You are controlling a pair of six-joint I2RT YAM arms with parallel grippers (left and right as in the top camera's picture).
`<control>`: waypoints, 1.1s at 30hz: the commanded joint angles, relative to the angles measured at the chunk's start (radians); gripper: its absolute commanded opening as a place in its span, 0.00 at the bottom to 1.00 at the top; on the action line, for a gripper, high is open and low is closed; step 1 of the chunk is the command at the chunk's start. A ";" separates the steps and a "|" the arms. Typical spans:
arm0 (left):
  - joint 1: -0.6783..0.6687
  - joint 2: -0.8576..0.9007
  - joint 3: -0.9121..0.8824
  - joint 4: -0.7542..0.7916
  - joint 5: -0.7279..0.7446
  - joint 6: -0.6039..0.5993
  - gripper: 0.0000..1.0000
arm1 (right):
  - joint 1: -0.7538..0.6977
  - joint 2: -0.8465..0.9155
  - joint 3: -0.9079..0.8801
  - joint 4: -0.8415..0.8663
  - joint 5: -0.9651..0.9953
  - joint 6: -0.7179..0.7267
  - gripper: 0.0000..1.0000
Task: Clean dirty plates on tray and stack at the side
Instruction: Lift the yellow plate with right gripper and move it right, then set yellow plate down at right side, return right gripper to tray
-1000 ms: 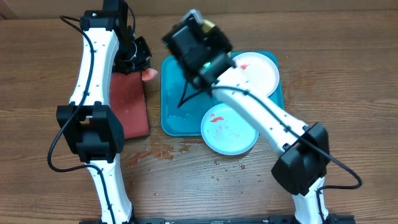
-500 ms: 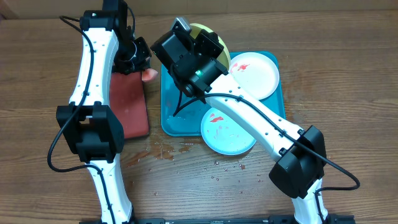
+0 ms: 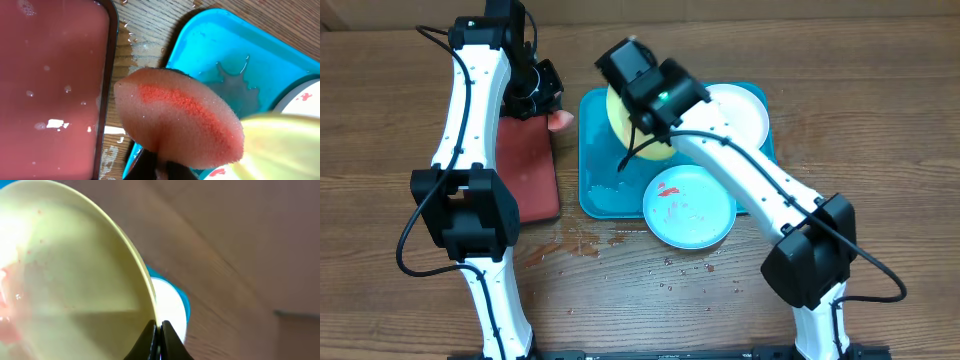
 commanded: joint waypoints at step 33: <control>-0.056 -0.017 0.013 0.068 0.013 0.014 0.04 | -1.062 0.086 -0.141 0.010 -0.773 0.418 0.04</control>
